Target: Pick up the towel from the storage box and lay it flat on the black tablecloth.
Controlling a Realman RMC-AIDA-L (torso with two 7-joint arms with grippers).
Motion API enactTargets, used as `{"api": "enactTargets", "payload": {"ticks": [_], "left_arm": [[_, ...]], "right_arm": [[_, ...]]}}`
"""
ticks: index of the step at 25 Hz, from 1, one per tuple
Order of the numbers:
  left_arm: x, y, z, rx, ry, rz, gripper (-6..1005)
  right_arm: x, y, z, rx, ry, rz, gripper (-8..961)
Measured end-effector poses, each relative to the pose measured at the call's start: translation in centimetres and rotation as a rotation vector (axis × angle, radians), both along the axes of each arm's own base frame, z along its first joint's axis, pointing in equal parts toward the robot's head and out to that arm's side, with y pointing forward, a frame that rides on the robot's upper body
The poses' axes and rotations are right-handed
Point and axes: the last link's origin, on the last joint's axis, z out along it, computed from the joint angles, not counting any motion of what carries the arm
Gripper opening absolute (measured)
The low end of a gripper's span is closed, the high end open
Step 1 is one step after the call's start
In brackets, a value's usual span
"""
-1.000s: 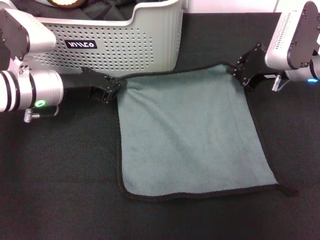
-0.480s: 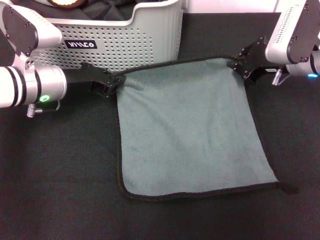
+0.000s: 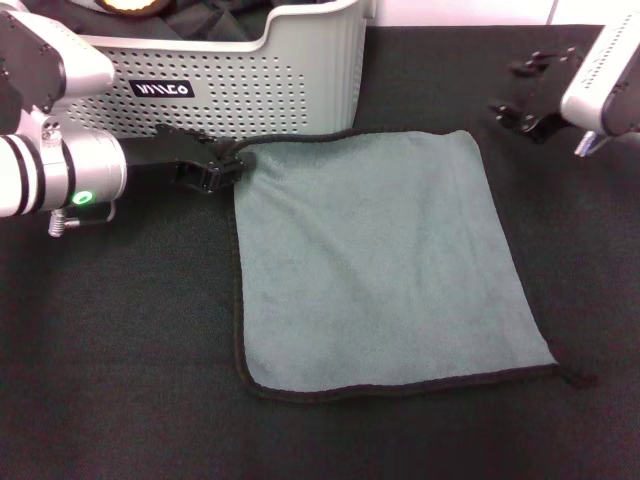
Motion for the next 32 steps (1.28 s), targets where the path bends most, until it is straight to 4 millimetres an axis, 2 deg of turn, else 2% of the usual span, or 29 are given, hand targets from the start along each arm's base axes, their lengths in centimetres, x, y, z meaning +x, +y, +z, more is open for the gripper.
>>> {"api": "enactTargets", "payload": {"ticks": [5, 8, 9, 10, 11, 12, 15, 19, 23, 28, 32], "left_arm": [[-0.3, -1.0, 1.3, -0.015, -0.032, -0.020, 335], [0.3, -2.4, 3.6, -0.010, -0.125, -0.084, 400], [0.4, -2.7, 4.1, -0.006, -0.149, -0.101, 447], [0.7, -3.6, 5.3, 0.004, -0.198, -0.148, 493], [0.7, -3.6, 5.3, 0.004, -0.198, -0.148, 493], [1.5, -5.5, 7.7, 0.028, -0.301, -0.288, 494], [2.4, -8.2, 9.9, 0.018, -0.388, -0.508, 495], [2.7, -11.1, 11.1, -0.044, -0.439, -0.705, 495], [2.2, -11.6, 10.8, -0.097, -0.451, -0.705, 496], [1.8, -11.8, 10.6, -0.138, -0.440, -0.681, 496], [1.8, -11.7, 10.7, -0.139, -0.441, -0.679, 497]], "right_arm": [[0.6, -0.1, 3.2, 0.096, 0.118, -0.033, 448], [1.1, -1.5, 5.9, 0.104, 0.282, -0.035, 570], [1.2, -2.4, 7.0, 0.085, 0.370, -0.026, 611], [1.5, -3.4, 8.1, 0.062, 0.455, -0.011, 613], [1.9, -4.4, 9.3, 0.046, 0.528, 0.007, 615], [2.2, -5.4, 10.0, 0.019, 0.584, 0.026, 617], [3.1, -8.4, 11.3, -0.072, 0.721, 0.083, 621], [2.9, -11.5, 9.9, -0.283, 0.826, 0.141, 622], [1.3, -13.4, 7.9, -0.501, 0.866, 0.195, 623], [-0.9, -13.6, 5.8, -0.645, 0.885, 0.202, 625], [-2.2, -13.4, 5.3, -0.717, 0.866, 0.241, 626]]}}
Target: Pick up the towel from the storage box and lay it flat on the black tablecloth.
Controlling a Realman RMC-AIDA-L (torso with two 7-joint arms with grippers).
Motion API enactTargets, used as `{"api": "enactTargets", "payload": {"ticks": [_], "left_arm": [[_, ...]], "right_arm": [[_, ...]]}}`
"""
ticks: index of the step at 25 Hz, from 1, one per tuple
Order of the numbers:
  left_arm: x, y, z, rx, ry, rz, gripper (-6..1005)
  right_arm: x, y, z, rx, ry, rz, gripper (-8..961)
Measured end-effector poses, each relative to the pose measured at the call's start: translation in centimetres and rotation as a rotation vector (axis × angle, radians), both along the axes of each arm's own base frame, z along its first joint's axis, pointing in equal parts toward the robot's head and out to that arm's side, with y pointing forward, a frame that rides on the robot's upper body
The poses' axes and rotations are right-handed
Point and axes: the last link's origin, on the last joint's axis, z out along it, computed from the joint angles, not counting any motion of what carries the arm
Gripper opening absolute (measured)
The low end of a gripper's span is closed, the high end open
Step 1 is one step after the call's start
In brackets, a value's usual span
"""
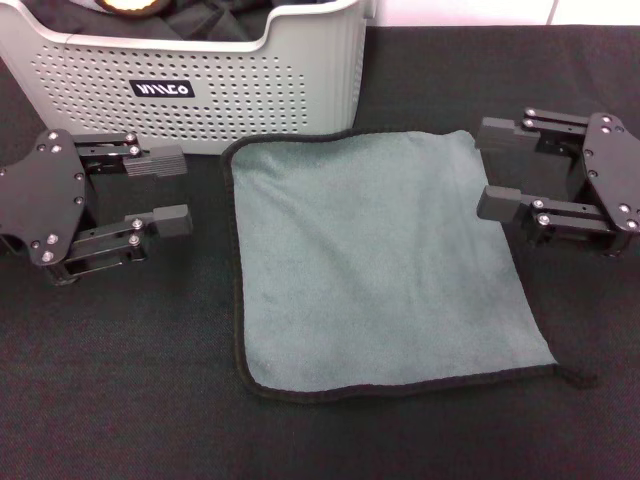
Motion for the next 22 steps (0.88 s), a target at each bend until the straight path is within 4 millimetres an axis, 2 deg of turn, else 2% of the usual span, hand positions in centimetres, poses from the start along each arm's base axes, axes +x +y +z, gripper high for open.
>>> {"api": "enactTargets", "payload": {"ticks": [11, 22], "left_arm": [[0.4, 0.3, -0.1, -0.093, 0.013, 0.033, 507], [0.6, 0.5, -0.2, -0.107, 0.007, 0.045, 515]], "right_arm": [[-2.4, 0.8, -1.5, -0.070, -0.028, 0.083, 750], [-2.8, 0.7, -2.2, -0.091, -0.040, 0.107, 747]]}}
